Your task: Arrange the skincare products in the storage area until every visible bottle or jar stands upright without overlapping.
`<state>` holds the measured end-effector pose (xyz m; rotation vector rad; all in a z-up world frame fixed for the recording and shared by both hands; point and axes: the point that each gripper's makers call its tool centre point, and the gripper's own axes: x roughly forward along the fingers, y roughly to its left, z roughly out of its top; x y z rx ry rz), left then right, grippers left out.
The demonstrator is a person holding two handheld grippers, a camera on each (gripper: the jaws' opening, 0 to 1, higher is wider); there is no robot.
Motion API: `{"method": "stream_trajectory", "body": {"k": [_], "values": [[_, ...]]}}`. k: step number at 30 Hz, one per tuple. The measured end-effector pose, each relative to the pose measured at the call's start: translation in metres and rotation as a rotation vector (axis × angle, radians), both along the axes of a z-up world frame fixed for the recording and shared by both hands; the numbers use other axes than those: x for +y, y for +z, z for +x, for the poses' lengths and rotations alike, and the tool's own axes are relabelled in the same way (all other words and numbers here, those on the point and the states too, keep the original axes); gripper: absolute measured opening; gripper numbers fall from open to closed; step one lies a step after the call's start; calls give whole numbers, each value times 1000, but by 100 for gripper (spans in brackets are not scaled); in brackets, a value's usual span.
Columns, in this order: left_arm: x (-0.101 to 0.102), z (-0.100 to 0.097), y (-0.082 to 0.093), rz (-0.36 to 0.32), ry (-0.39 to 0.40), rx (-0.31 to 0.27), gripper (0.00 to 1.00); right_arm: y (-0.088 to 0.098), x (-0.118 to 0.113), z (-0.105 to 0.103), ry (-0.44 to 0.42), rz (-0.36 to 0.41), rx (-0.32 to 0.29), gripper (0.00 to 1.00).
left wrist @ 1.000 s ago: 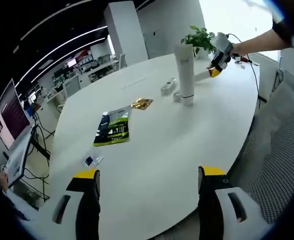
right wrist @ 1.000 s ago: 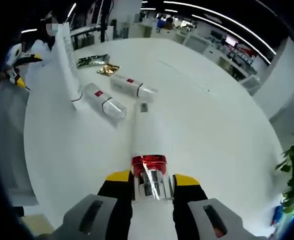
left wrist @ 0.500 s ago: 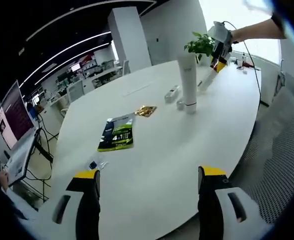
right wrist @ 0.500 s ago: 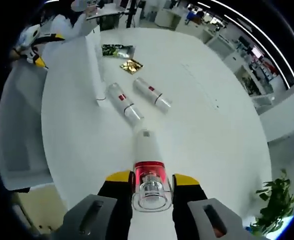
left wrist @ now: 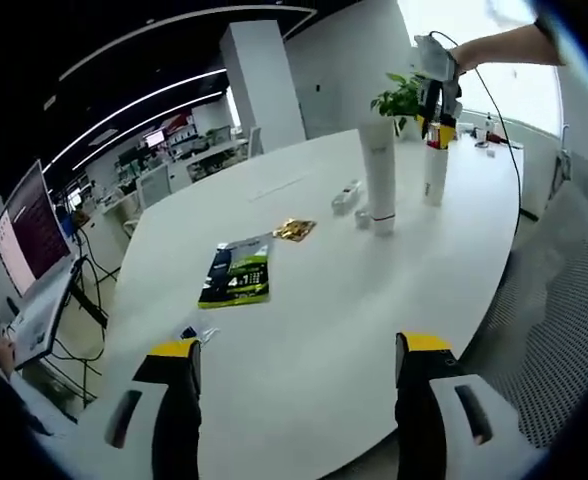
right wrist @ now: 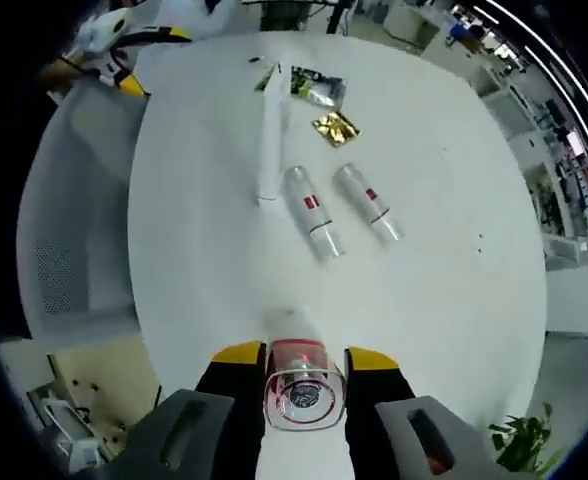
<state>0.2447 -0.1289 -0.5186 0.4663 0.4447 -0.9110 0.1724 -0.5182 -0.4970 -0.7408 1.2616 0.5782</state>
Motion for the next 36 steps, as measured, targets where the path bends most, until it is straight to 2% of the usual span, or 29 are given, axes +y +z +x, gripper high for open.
{"method": "stream_trajectory", "body": {"k": [5, 10, 17, 21, 25, 27, 29, 30, 32, 33, 36], "values": [[1, 1, 2, -9, 13, -1, 73, 0, 3, 3, 12, -1, 9, 21], [0, 1, 1, -3, 7, -1, 73, 0, 5, 5, 1, 30, -13, 22], [0, -1, -2, 12, -5, 5, 73, 4, 4, 6, -24, 87, -82, 23], [0, -1, -3, 16, -7, 8, 73, 5, 9, 11, -81, 173, -148, 23], [0, -2, -5, 29, -11, 10, 73, 5, 6, 11, -91, 188, -185, 25], [1, -2, -6, 34, -9, 11, 73, 10, 9, 15, -129, 244, -251, 30], [2, -1, -7, 40, -8, 13, 72, 19, 14, 17, -146, 335, -343, 40], [2, -1, -7, 43, -8, 12, 72, 21, 15, 15, -182, 397, -383, 44], [2, -2, -9, 54, -12, 14, 72, 23, 15, 13, -209, 460, -445, 49], [2, -3, -10, 60, -16, 15, 72, 23, 13, 10, -237, 501, -493, 51], [2, -4, -10, 71, -24, 10, 72, 14, 7, 3, -348, 606, -578, 60]]}}
